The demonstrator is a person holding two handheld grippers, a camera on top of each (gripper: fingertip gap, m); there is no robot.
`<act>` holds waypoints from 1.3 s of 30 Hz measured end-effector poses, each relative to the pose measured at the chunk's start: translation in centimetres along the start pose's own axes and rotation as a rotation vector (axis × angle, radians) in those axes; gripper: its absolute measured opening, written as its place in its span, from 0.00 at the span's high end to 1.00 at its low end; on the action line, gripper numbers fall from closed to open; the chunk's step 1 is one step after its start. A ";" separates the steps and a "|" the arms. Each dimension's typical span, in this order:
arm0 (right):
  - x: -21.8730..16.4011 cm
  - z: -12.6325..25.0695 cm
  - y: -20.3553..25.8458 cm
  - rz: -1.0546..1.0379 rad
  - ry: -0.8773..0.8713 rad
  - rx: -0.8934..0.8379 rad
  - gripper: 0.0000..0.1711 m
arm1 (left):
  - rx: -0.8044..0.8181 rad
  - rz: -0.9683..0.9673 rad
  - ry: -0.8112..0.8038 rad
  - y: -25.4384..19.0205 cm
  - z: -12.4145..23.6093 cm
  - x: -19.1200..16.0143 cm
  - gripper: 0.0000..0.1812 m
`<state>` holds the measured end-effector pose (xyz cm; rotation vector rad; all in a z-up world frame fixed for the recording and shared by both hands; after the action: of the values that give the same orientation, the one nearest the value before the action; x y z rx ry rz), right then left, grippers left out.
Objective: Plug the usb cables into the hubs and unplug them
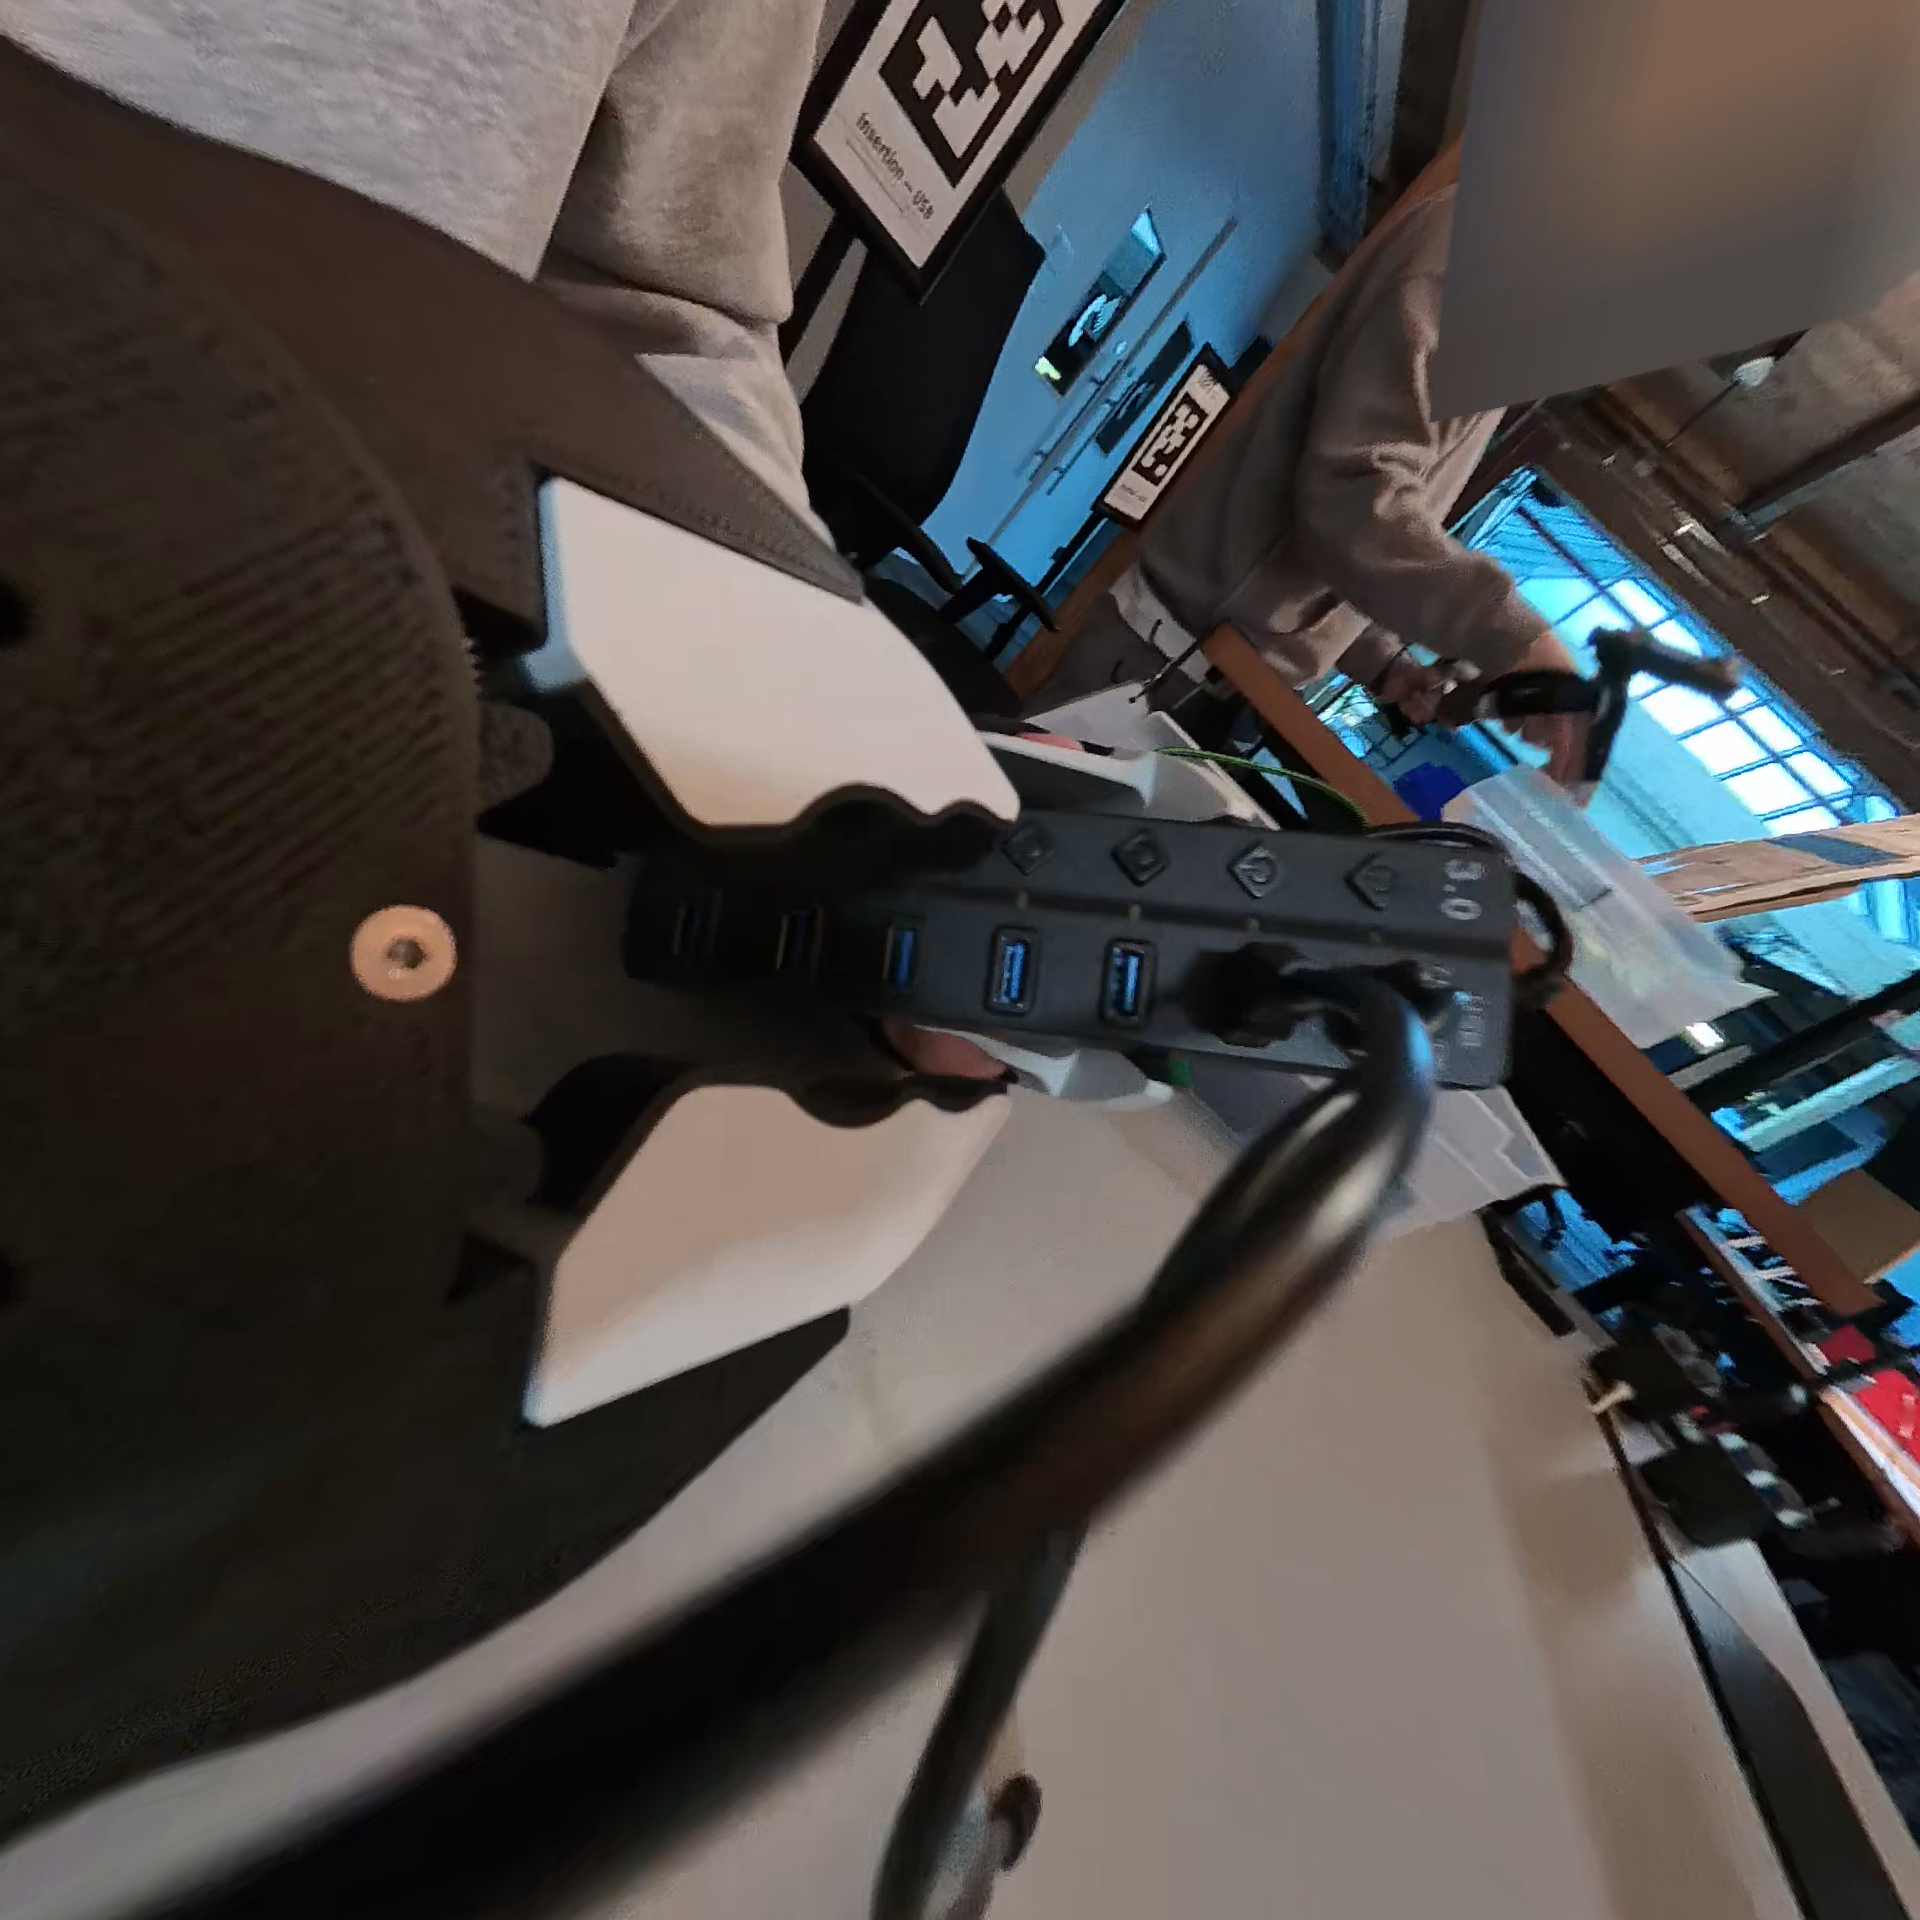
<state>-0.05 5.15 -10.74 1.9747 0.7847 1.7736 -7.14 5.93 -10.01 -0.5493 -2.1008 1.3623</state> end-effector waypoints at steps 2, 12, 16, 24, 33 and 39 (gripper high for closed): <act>-0.9 -0.5 -0.1 0.008 0.050 -0.017 0.68 | 0.006 -0.004 -0.002 0.0 -0.1 -0.1 0.71; -2.5 -1.4 0.4 0.011 0.165 0.002 0.68 | 0.027 -0.023 0.004 0.2 -0.4 -1.1 0.71; -2.1 -1.1 0.5 -0.037 0.144 0.036 0.69 | 0.032 -0.033 -0.007 0.1 -0.4 -1.2 0.71; -1.8 -1.0 0.5 -0.068 0.120 0.049 0.69 | 0.045 -0.095 0.002 -0.1 -0.7 -1.5 0.68; -1.8 -1.1 0.8 -0.039 0.126 0.045 0.69 | 0.057 -0.128 0.070 0.0 -1.3 -2.8 0.69; -1.1 -0.8 0.6 -0.006 0.073 0.023 0.71 | 0.063 -0.115 0.037 0.1 -1.0 -2.1 0.69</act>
<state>-0.79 3.91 -11.16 1.9295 0.8364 1.8503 -4.89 5.38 -10.33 -0.4182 -2.0203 1.3383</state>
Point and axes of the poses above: each gripper's, where its closed fingertips meet, z back along the fingers, x out of its top, y = z × x across the jaws, the point moved 3 cm from there along z, back along the fingers, and after that the axes turned 15 degrees about x, right-handed, at the moved point
